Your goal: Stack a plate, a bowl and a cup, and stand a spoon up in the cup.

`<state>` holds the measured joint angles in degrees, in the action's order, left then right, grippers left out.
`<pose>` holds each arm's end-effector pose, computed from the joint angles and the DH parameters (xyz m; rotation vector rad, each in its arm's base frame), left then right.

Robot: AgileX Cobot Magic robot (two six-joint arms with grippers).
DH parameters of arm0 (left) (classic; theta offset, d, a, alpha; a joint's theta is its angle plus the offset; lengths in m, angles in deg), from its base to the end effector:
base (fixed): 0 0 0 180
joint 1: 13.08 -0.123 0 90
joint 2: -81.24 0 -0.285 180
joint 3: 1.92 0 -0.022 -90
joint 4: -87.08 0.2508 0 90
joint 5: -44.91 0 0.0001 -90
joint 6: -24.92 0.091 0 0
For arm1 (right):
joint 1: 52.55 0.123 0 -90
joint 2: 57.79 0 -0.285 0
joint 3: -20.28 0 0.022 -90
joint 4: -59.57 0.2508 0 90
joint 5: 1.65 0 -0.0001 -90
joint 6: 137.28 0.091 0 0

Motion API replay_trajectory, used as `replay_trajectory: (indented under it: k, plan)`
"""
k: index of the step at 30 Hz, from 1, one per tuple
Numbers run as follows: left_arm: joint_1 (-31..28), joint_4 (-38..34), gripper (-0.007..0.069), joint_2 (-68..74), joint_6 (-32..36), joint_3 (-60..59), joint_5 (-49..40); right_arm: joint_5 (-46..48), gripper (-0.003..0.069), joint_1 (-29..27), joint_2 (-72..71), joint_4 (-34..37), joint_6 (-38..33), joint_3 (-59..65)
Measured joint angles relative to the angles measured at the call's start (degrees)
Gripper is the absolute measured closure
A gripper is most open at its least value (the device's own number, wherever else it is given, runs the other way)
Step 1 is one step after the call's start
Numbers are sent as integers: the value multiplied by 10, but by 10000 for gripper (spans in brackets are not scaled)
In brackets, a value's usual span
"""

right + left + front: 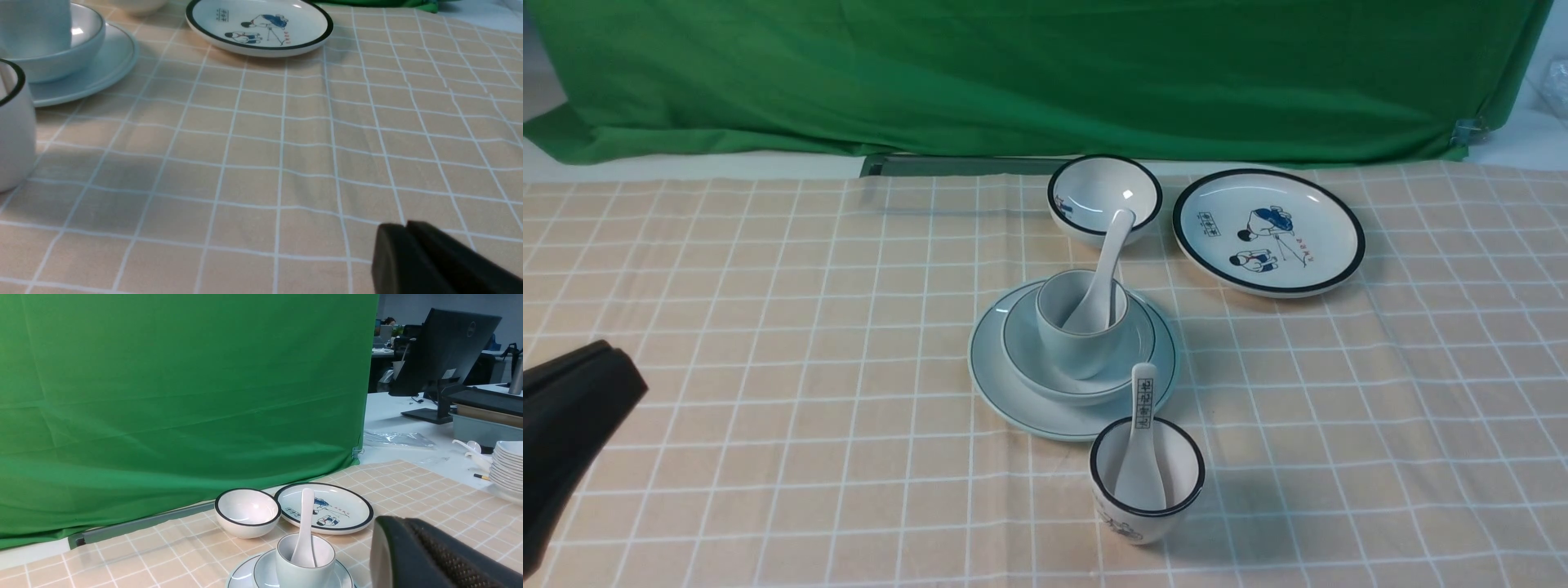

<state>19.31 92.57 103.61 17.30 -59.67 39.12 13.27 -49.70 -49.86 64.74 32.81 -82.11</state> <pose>0.0600 -0.0370 0.3026 0.3881 1.4671 -0.4772 0.0553 0.0049 0.1872 -0.1355 1.7471 -0.0060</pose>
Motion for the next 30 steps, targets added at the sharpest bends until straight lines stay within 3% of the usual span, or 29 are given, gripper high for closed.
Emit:
replay_trajectory:
  k: [5,13,17,23,30]
  plan:
    - [-16,18,621,-7,4,0,1,0,600,0,0,0,0,0]
    - [-241,-15,621,-89,8,-58,-7,0,584,0,0,0,0,0]
    - [-297,-20,621,-141,34,-143,-7,0,573,0,0,0,0,0]
    - [-306,-36,621,-146,39,-199,-82,-3,556,0,-1,0,0,0]
    - [-306,-38,621,-147,38,-199,-76,-4,538,0,-1,0,0,0]
